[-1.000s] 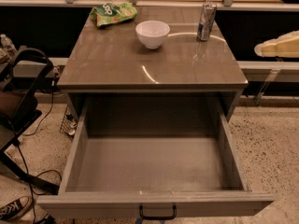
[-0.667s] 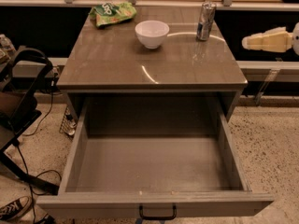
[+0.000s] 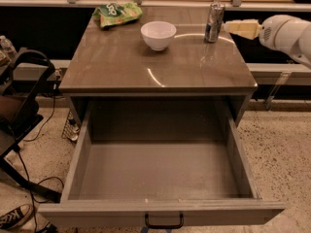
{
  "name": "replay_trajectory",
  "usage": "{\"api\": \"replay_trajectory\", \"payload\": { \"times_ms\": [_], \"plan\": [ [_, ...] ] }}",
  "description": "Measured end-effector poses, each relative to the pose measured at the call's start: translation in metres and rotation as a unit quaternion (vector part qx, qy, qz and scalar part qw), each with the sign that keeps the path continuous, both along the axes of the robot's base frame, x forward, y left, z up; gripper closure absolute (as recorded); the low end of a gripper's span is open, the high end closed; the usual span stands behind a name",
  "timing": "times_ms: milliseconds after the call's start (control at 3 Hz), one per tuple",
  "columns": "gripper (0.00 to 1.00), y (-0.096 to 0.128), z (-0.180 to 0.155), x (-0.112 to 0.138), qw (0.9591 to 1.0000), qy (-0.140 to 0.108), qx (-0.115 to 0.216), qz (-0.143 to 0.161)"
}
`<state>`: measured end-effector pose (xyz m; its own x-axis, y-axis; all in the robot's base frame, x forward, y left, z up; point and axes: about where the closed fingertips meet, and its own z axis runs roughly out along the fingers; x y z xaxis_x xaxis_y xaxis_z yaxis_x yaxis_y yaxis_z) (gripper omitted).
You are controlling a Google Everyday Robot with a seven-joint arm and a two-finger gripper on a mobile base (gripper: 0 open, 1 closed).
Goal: Place redbull can into top drawer
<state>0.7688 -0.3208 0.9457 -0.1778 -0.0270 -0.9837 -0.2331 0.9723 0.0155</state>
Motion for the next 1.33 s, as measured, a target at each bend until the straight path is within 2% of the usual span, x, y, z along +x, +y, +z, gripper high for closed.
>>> {"api": "replay_trajectory", "payload": {
  "times_ms": [333, 667, 1000, 1333],
  "plan": [
    [0.00, 0.008, -0.011, 0.038, 0.9998, -0.015, 0.010, 0.010],
    [0.00, 0.023, -0.027, 0.082, 0.9990, -0.026, -0.004, 0.036],
    [0.00, 0.034, -0.031, 0.104, 0.9982, -0.031, -0.012, 0.050],
    [0.00, 0.043, -0.028, 0.115, 0.9973, -0.039, -0.020, 0.059]
  ]
}}
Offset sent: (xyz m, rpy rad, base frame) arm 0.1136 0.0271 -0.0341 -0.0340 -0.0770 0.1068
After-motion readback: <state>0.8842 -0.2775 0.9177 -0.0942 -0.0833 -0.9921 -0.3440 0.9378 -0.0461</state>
